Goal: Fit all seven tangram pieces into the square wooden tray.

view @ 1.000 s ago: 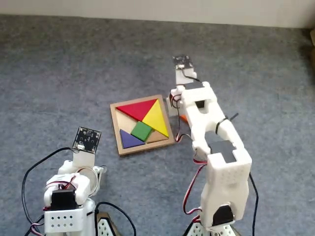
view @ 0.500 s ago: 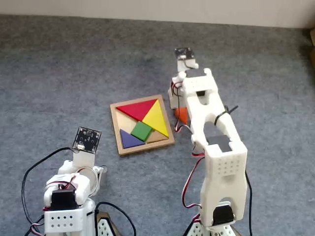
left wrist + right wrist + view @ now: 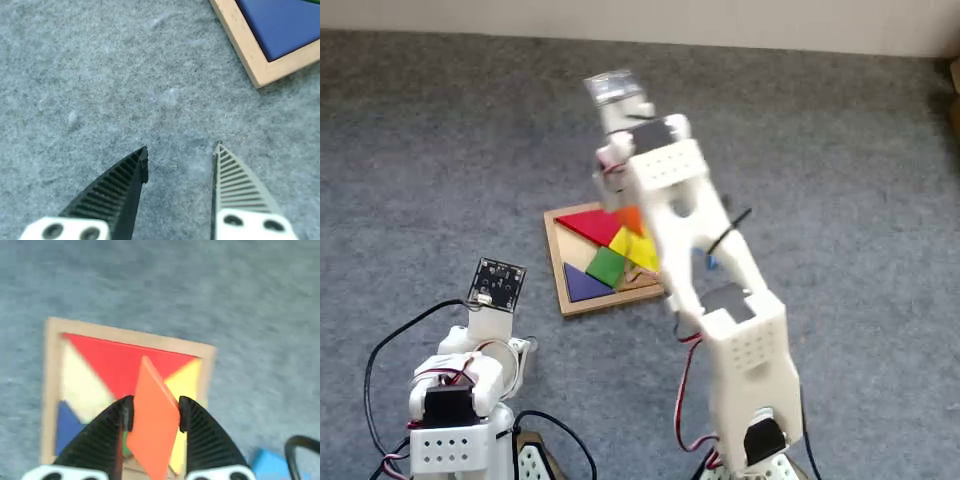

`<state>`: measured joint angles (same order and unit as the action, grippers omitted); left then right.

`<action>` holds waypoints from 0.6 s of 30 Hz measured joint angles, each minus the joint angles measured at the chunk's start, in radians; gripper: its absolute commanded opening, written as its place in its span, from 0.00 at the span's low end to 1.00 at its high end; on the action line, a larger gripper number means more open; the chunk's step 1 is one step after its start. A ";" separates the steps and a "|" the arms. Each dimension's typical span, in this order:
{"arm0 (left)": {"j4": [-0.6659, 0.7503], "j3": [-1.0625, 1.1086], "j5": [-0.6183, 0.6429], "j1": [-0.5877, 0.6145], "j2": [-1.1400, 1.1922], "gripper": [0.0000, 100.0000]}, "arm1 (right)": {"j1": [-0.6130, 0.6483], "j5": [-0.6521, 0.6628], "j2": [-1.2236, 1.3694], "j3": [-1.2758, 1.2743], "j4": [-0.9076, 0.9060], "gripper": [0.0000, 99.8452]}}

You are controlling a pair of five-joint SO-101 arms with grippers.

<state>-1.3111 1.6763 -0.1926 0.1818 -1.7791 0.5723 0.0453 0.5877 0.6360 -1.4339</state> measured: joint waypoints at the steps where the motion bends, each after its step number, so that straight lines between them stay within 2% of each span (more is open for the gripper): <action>1: 0.000 0.000 0.000 0.000 0.000 0.21 | 0.031 0.000 0.005 0.000 0.018 0.01; 7: 0.000 0.000 0.000 0.000 0.000 0.21 | 0.146 0.000 0.060 0.000 0.124 0.01; 18: 0.000 0.000 0.000 0.000 0.000 0.21 | 0.181 0.000 0.193 0.000 0.169 0.01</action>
<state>-1.3111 1.6763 -0.1926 0.1818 -1.7791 0.7534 0.0453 0.7810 0.6360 -1.2651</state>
